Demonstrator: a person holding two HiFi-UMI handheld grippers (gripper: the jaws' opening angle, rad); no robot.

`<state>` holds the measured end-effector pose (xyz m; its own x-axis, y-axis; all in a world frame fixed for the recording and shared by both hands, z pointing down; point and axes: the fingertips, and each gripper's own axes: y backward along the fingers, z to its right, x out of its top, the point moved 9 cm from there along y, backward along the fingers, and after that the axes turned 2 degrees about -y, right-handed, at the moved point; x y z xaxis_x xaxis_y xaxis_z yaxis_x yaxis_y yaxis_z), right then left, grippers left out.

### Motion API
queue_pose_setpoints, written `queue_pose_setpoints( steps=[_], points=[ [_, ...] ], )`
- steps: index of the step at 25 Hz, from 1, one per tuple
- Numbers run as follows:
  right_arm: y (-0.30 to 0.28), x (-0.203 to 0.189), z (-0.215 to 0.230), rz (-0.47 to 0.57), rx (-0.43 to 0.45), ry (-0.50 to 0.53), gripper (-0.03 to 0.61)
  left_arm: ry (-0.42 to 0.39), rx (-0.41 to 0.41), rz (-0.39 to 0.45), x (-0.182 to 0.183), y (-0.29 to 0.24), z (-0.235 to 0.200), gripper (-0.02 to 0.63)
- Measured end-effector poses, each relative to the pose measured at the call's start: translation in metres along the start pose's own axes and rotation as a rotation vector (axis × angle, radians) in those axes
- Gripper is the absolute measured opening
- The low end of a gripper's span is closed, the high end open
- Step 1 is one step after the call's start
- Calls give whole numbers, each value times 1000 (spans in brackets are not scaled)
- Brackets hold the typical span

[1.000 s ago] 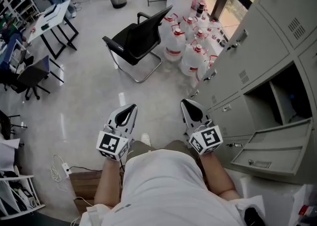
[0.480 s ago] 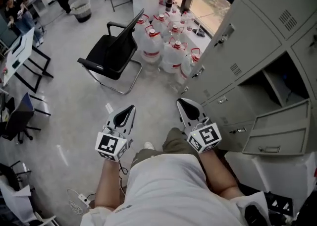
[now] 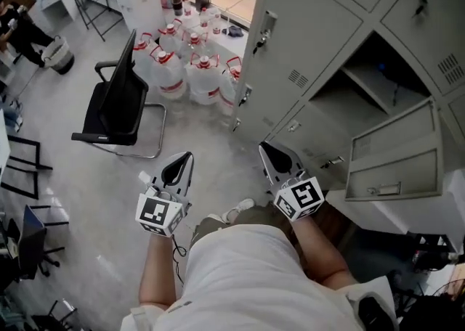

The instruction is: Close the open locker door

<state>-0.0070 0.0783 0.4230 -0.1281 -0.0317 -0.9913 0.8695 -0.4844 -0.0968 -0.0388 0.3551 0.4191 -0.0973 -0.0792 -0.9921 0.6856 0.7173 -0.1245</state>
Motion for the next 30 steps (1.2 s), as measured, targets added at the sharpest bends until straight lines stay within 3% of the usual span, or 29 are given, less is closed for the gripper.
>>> queue_pose_setpoints(
  steps=[15, 30],
  points=[
    [100, -1, 132, 45, -411, -59, 26, -84, -485, -40, 28, -227, 96, 3],
    [177, -20, 118, 85, -956, -146, 26, -161, -1046, -67, 32, -326, 181, 3]
  ],
)
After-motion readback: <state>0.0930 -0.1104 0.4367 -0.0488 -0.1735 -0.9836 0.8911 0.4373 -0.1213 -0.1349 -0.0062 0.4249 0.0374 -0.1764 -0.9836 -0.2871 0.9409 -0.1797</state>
